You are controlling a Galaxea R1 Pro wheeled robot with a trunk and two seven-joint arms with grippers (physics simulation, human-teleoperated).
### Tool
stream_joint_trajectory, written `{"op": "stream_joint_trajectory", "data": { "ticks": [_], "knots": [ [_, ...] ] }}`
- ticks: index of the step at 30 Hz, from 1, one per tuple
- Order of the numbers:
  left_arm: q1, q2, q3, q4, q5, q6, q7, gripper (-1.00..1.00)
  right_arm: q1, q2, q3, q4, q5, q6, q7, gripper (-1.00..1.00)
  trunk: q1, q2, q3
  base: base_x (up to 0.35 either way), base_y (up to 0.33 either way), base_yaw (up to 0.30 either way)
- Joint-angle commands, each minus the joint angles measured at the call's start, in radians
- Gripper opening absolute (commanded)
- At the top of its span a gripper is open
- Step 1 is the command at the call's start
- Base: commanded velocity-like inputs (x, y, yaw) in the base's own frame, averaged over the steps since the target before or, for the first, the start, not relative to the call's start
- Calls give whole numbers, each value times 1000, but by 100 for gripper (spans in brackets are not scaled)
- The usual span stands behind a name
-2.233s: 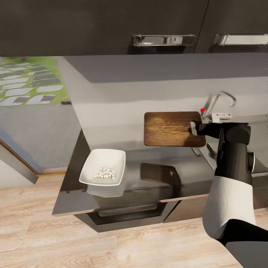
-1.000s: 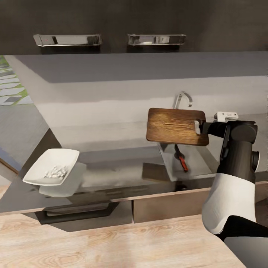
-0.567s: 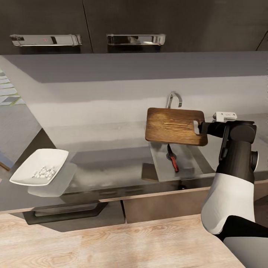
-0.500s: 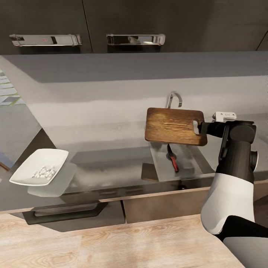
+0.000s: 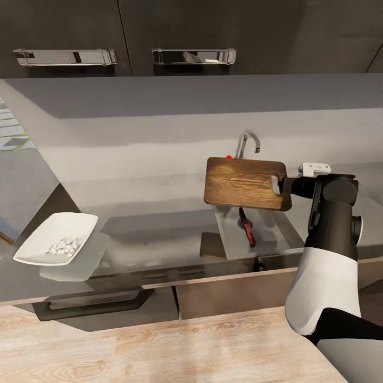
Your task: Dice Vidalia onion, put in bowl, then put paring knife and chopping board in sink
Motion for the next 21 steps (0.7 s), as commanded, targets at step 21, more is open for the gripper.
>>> {"op": "stream_joint_trajectory", "data": {
  "ticks": [21],
  "knots": [
    [-2, 1, -8, -5, 7, -26, 6, 100, 3, 1, -6, 1, 9, -36, 21, -100, 1, -2, -2, 0, 0, 0]
  ]
}}
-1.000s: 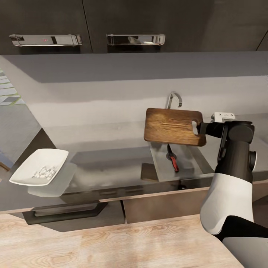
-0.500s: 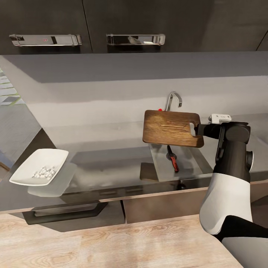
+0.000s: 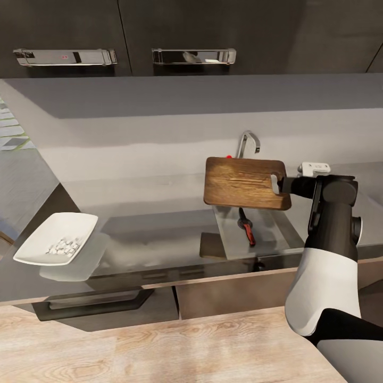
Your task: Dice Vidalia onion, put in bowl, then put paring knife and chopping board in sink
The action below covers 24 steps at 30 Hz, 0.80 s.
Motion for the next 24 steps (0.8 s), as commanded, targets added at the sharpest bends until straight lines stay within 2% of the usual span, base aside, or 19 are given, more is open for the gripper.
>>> {"op": "stream_joint_trajectory", "data": {
  "ticks": [1, 2, 5, 9, 11, 13, 20, 24],
  "knots": [
    [-2, 1, -8, -5, 6, -9, 6, 100, -1, 1, -2, -1, 8, -11, 11, -100, 1, -2, -2, 0, 0, 0],
    [-2, 1, -8, -5, 6, -9, 6, 100, -1, 1, -3, -1, 8, -23, 15, -100, 1, -2, -2, 0, 0, 0],
    [-2, 1, -8, -5, 6, -10, 6, 100, 0, 1, -5, -1, 8, -56, 86, -100, 1, -2, -2, 0, 0, 0],
    [-2, 1, -8, -5, 6, -10, 6, 100, 2, 1, -35, -2, 10, -96, 254, -100, 1, -2, -2, 0, 0, 0],
    [-2, 1, -8, -5, 6, -10, 6, 100, 1, 1, -44, -3, 10, -102, 283, -100, 1, -2, -2, 0, 0, 0],
    [-2, 1, -8, -5, 6, -10, 6, 100, 2, 1, -51, -3, 11, -106, 306, -100, 1, -2, -2, 0, 0, 0],
    [-2, 1, -8, -4, 6, -11, 3, 100, 2, 1, -57, -4, 11, -99, 310, -100, 1, -2, -2, 0, 0, 0],
    [-2, 1, -8, -4, 6, -17, 0, 100, 0, 1, -59, -15, 12, -9, 308, -100, 1, -2, -2, 0, 0, 0]
  ]
}}
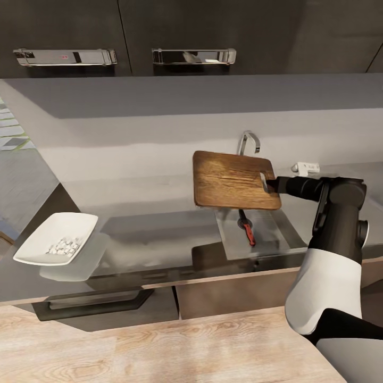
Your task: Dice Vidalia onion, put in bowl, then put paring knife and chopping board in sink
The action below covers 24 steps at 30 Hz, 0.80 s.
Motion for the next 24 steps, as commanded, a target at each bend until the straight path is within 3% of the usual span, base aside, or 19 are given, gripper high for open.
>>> {"op": "stream_joint_trajectory", "data": {
  "ticks": [1, 10, 18, 24],
  "knots": [
    [-2, 1, -8, -5, 6, -16, 6, 100, -3, 1, -2, -4, 8, 45, 10, -100, 1, -2, -2, 0, 0, 0],
    [-2, 1, -8, -5, 6, -43, 5, 100, -6, 2, -19, -8, 4, 54, 9, -100, 1, -2, -2, 0, 0, 0],
    [-2, 1, -8, -5, 6, -43, 5, 100, -6, 32, -34, -8, -11, 54, 5, -100, 1, -2, -2, 0, 0, 0],
    [-2, 1, -8, -5, 6, -43, 5, 100, -6, 36, -33, -8, -8, 54, -67, -100, 1, -2, -2, 0, 0, 0]
  ]
}}
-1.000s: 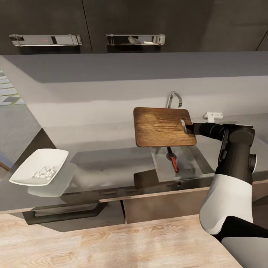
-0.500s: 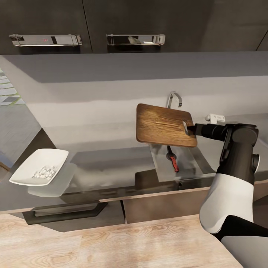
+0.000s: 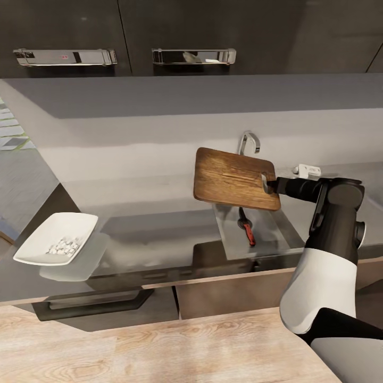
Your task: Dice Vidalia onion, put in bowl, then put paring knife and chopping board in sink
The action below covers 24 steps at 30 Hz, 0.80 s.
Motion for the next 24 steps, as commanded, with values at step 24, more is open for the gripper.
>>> {"op": "stream_joint_trajectory", "data": {
  "ticks": [24],
  "knots": [
    [-2, 2, -8, -5, 6, -8, 7, 100, -2, 4, 214, -1, 16, 5, -32, -100, 1, -2, -2, 4, 0, 0]
  ]
}}
